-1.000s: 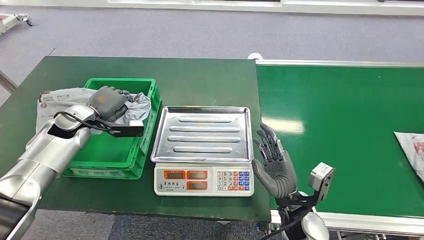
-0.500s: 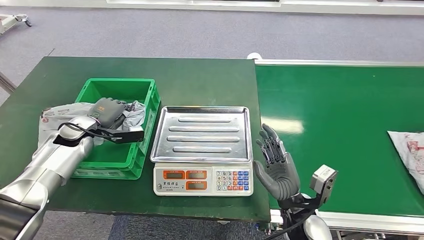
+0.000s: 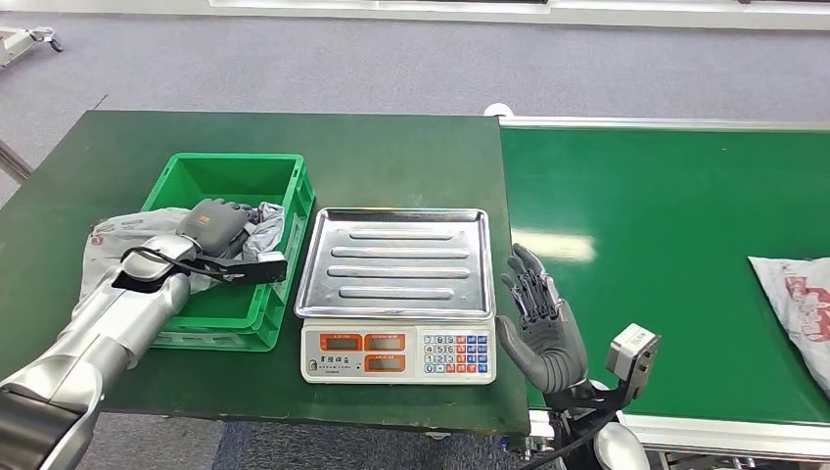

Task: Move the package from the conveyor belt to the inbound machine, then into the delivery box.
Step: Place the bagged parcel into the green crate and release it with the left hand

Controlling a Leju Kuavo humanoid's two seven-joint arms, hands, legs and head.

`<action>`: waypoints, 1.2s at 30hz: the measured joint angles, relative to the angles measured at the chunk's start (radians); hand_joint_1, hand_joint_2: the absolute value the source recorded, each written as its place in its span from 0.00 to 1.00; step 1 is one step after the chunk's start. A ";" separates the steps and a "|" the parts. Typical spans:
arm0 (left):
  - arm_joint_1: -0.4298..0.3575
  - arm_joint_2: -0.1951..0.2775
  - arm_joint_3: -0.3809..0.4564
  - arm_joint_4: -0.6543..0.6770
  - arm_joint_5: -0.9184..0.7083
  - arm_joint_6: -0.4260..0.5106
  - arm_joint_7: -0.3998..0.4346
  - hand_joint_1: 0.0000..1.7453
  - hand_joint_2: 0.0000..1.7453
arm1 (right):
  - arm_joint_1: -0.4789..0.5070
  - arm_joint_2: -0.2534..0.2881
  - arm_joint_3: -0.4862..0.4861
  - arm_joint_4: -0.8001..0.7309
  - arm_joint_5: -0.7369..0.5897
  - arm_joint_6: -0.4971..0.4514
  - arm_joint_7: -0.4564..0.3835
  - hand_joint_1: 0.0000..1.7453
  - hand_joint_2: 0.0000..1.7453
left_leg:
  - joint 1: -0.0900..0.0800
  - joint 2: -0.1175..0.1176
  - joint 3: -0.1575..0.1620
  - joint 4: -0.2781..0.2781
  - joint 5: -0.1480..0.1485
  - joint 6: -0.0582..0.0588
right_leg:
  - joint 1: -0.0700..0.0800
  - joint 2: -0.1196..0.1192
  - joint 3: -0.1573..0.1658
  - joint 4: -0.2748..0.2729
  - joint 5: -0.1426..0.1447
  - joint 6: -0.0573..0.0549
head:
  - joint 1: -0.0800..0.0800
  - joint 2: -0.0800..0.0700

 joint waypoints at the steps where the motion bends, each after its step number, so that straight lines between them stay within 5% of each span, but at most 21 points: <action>1: 0.000 -0.001 0.000 0.001 0.000 0.000 0.000 1.00 1.00 | 0.000 0.000 0.000 0.000 0.000 0.000 0.000 0.00 1.00 | 0.000 0.000 0.000 0.000 0.000 0.000 | 0.000 0.000 0.000 0.000 0.000 0.000 | 0.000 0.000; 20: 0.000 -0.005 0.001 0.008 0.000 0.000 0.000 1.00 1.00 | 0.000 0.000 0.000 0.000 0.000 0.000 0.000 0.00 1.00 | 0.000 0.000 0.000 0.000 0.000 0.000 | 0.000 0.000 0.000 0.000 0.000 0.000 | 0.000 0.000; 24: 0.003 -0.012 0.002 0.006 0.009 -0.008 -0.007 0.00 1.00 | -0.001 0.000 0.000 0.000 0.004 -0.003 0.005 0.00 1.00 | 0.000 0.000 0.000 0.000 0.000 0.000 | 0.000 0.000 0.000 0.000 0.000 0.000 | 0.000 0.000; 27: 0.078 -0.098 0.076 -0.139 0.186 -0.149 -0.027 0.00 1.00 | -0.055 0.000 0.014 0.046 0.045 -0.059 0.059 0.00 1.00 | -0.004 -0.003 0.000 0.000 0.002 0.003 | -0.004 -0.002 -0.001 0.000 -0.001 0.003 | -0.002 0.000; 29: 0.177 -0.188 0.164 -0.343 0.502 -0.215 0.027 0.00 1.00 | -0.132 0.000 0.041 0.119 0.059 -0.105 0.073 0.00 1.00 | -0.006 -0.011 -0.003 0.000 0.004 0.007 | -0.005 -0.010 0.000 0.000 -0.002 0.007 | -0.001 0.000; 31: 0.253 -0.248 0.203 -0.504 0.865 -0.179 0.069 0.00 1.00 | -0.194 0.002 0.068 0.177 0.055 -0.125 0.067 0.00 1.00 | -0.006 -0.015 -0.006 0.001 0.004 0.009 | -0.006 -0.013 0.001 0.000 -0.001 0.008 | 0.003 0.000; 33: 0.296 -0.269 0.216 -0.600 1.102 -0.140 0.071 0.00 1.00 | -0.223 0.002 0.086 0.208 0.050 -0.133 0.065 0.00 1.00 | -0.007 -0.009 -0.005 0.001 0.002 0.010 | -0.006 -0.009 0.001 -0.001 0.001 0.009 | 0.005 0.000; 36: 0.335 -0.278 0.243 -0.685 1.129 -0.129 0.058 0.00 1.00 | -0.238 0.000 0.098 0.233 0.046 -0.141 0.065 0.00 1.00 | -0.007 -0.008 -0.005 0.002 0.001 0.011 | -0.006 -0.008 0.000 -0.002 0.000 0.010 | 0.004 0.000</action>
